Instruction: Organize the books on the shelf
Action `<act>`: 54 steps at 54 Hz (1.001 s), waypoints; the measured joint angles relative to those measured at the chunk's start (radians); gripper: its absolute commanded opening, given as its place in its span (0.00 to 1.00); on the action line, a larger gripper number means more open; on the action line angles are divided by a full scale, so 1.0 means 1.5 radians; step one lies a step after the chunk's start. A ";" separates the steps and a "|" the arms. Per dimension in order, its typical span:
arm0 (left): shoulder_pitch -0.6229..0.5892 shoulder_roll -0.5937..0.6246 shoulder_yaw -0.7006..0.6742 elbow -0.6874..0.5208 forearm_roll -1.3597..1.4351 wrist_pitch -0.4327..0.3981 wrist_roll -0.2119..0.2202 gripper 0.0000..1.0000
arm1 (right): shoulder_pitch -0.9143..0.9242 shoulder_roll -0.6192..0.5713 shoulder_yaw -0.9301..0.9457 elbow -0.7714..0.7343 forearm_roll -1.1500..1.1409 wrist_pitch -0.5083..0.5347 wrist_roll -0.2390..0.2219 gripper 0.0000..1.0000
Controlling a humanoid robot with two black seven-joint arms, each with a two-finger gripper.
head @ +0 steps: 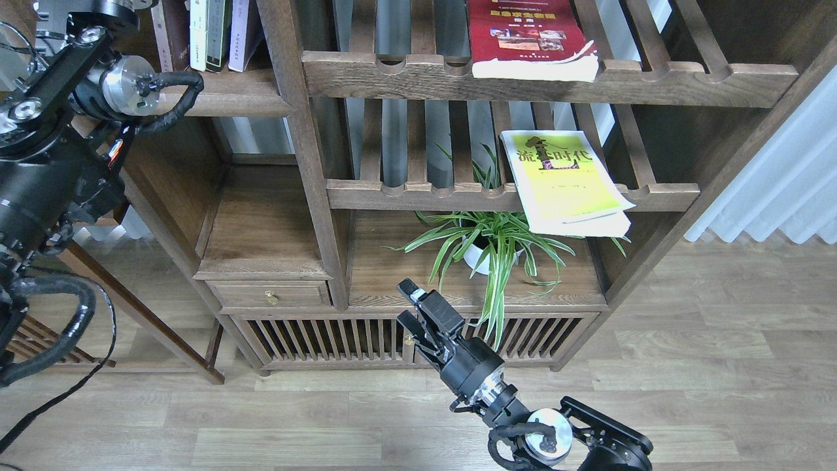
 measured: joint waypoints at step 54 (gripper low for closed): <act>0.025 -0.061 -0.095 -0.162 -0.182 0.009 0.000 0.53 | 0.025 0.000 0.072 0.052 -0.001 0.000 0.001 0.98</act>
